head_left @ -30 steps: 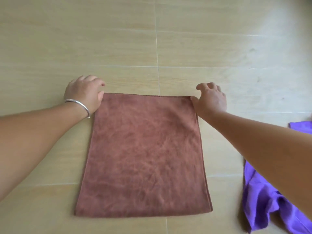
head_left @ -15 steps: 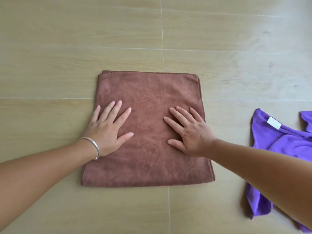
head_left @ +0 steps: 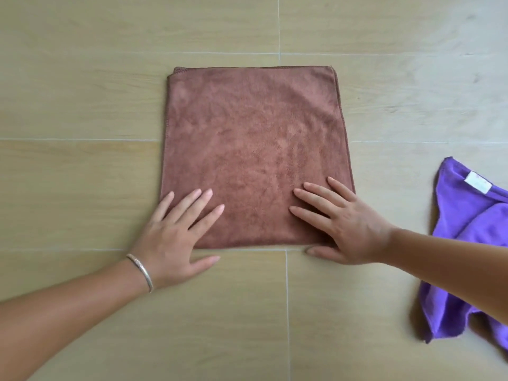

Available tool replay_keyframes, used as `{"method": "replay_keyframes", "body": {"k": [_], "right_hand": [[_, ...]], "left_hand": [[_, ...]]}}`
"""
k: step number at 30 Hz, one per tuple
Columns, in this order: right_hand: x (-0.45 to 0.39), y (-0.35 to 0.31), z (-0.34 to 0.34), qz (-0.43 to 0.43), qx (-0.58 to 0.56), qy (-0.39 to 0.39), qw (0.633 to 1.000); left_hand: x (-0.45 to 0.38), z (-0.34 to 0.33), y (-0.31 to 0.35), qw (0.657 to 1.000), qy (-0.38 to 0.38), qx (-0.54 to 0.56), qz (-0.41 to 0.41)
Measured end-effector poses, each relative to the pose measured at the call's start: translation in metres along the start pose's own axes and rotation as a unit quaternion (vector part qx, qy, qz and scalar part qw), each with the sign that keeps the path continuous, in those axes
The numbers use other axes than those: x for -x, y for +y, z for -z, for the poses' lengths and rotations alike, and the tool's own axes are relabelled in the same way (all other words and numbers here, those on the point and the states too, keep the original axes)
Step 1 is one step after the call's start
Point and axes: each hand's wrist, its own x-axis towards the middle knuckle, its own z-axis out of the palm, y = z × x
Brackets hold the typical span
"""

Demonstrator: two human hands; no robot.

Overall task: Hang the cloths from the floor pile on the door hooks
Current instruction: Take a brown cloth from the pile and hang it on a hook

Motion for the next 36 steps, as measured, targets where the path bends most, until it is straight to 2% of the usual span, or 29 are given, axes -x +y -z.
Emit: {"method": "replay_keyframes", "body": {"k": [3, 7, 10, 14, 20, 28, 36], "right_hand": [[0.022, -0.004, -0.006, -0.019, -0.002, 0.026, 0.999], [0.031, -0.017, 0.005, -0.097, 0.000, 0.034, 0.995], [0.029, -0.029, 0.021, -0.160, -0.009, -0.010, 0.987], [0.030, -0.037, 0.062, -0.252, -0.031, -0.077, 0.964], [0.046, -0.045, 0.185, -0.282, -0.025, -0.106, 0.953], [0.053, -0.040, 0.375, -0.312, -0.017, -0.116, 0.943], [0.089, -0.058, 0.617, -0.333, -0.046, -0.104, 0.936]], "left_hand": [[0.017, -0.007, 0.003, 0.999, 0.027, 0.017, 0.003], [0.027, -0.004, 0.006, 0.997, 0.038, 0.041, 0.062], [0.028, 0.006, 0.007, 0.995, 0.008, 0.034, 0.089], [0.022, 0.045, 0.005, 0.988, -0.088, 0.033, 0.125], [0.032, 0.176, -0.003, 0.980, -0.137, -0.006, 0.146], [0.044, 0.385, -0.028, 0.976, -0.135, -0.010, 0.173], [0.084, 0.629, -0.031, 0.973, -0.128, 0.114, 0.157]]}}
